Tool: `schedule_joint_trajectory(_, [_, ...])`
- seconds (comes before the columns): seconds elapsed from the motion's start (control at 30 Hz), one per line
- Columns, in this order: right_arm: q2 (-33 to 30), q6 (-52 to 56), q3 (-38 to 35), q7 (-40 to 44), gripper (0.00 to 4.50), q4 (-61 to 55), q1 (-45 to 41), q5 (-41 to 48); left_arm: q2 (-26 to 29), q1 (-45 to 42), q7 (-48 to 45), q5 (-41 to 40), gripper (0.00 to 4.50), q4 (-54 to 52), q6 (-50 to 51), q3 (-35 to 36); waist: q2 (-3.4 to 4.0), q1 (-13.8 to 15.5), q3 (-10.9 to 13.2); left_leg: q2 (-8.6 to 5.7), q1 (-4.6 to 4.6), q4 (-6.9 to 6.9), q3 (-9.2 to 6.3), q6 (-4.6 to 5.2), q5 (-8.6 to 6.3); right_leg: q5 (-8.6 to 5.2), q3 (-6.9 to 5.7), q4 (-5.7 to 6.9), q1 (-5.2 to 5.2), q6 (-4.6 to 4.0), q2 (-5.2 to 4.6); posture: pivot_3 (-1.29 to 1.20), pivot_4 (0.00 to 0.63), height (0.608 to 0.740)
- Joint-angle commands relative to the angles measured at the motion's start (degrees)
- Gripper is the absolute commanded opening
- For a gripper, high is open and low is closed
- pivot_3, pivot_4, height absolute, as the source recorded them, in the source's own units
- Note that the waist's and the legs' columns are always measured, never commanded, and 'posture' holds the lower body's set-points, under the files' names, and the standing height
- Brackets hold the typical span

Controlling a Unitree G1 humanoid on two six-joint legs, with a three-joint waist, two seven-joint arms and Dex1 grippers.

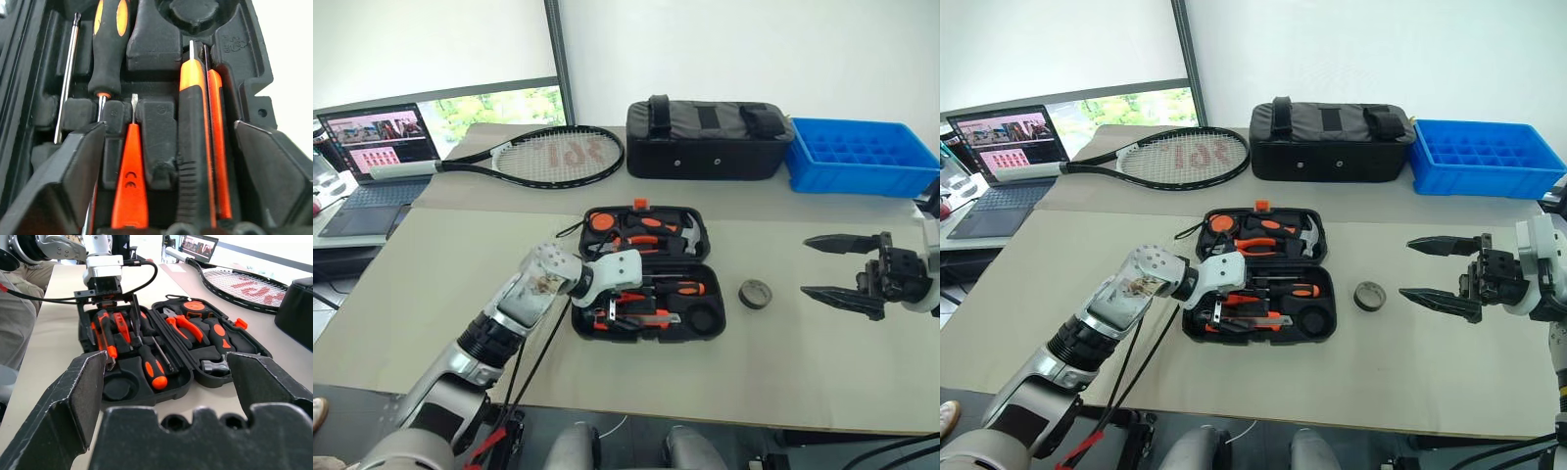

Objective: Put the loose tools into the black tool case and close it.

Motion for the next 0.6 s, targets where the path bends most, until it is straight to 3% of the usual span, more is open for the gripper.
schedule_joint_trajectory(0.03, [-0.6,-1.8,-1.5,2.6,4.5,-0.3,-0.1,0.3,-0.4,-1.0,-0.8,-4.8,4.44,-2.6,0.5,3.4,0.0,0.0,0.0,0.0,-0.01,0.01,0.0,0.0,0.0,0.0,0.0,0.0,0.0,0.0,0.0,0.0,0.15,0.707])
schedule_joint_trajectory(0.3, [-1.0,-2.5,-1.6,2.6,4.5,0.2,0.2,0.4,-0.8,-3.0,0.8,-8.5,4.44,1.1,-3.7,8.4,0.0,-0.2,0.0,0.01,0.03,0.03,0.0,0.0,0.0,0.0,0.02,0.04,0.0,0.0,0.01,0.0,0.15,0.707])
schedule_joint_trajectory(0.4, [-1.0,-2.7,-1.8,2.6,4.5,0.2,0.5,0.4,-1.5,-1.6,0.6,-9.6,3.77,2.3,-6.0,8.5,0.0,-0.1,0.0,0.0,0.03,0.03,0.0,0.0,0.0,0.0,0.02,0.04,0.0,0.0,0.0,0.0,0.15,0.707])
schedule_joint_trajectory(0.6, [-1.2,-2.7,-2.4,2.6,4.5,-0.2,1.5,0.5,0.1,2.4,-3.0,-8.2,1.48,4.1,-12.7,5.6,0.01,-0.2,0.0,0.01,0.03,0.03,0.0,0.0,0.0,0.0,0.02,0.05,0.0,-0.01,0.01,0.0,0.15,0.707])
